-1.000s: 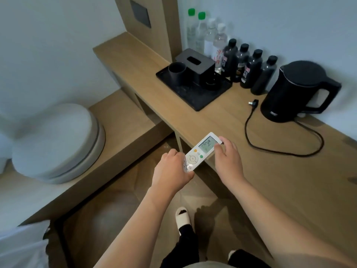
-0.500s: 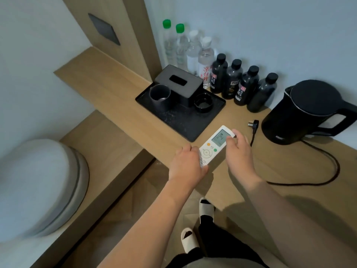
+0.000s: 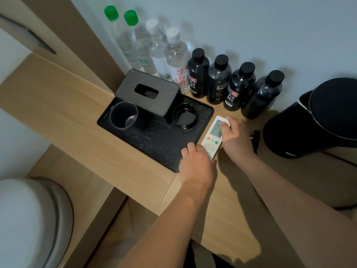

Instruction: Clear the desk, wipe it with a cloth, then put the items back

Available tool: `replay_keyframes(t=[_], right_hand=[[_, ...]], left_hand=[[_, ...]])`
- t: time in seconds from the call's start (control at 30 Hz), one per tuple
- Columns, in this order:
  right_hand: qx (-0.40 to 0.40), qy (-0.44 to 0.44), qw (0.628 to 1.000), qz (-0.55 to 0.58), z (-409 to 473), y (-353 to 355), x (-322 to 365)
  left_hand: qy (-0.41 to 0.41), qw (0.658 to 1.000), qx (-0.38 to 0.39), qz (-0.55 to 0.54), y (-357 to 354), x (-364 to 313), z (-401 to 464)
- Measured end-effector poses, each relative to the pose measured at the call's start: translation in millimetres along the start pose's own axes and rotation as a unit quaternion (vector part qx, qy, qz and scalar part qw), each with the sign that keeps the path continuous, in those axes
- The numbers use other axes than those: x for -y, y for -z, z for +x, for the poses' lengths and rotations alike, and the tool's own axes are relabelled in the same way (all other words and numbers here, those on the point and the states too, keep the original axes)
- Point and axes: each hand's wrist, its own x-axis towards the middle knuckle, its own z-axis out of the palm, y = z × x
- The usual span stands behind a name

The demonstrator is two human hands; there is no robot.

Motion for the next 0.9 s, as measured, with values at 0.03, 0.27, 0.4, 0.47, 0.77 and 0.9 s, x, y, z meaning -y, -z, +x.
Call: replay_keyframes(t=[0.03, 0.27, 0.4, 0.47, 0.77, 0.9], right_hand=[[0.002, -0.001, 1.000, -0.001, 7.1, -2.5, -3.6], [-0.039, 0.027, 0.997, -0.058, 29.0, -17.9, -16.6], [-0.054, 0.028, 0.997, -0.038, 31.7, -19.7, -14.9], [-0.052, 0.022, 0.998, -0.023, 30.0, -19.0, -13.2], [-0.053, 0.002, 0.997, 0.059, 21.1, -12.9, -2.2], [-0.069, 0.027, 0.995, 0.062, 2.5, -8.0, 7.2]], left_hand=[[0.000, 1.000, 0.000, 0.003, -4.2, -2.8, 8.0], [-0.005, 1.000, -0.026, 0.001, -21.4, -15.1, 36.2], [-0.008, 1.000, -0.018, 0.016, -19.1, -18.4, 41.1], [-0.007, 1.000, -0.013, 0.020, -17.7, -18.3, 42.1], [-0.014, 1.000, 0.019, -0.010, -8.1, -14.5, 38.1], [-0.055, 0.996, 0.001, -0.067, 5.0, 1.6, 30.7]])
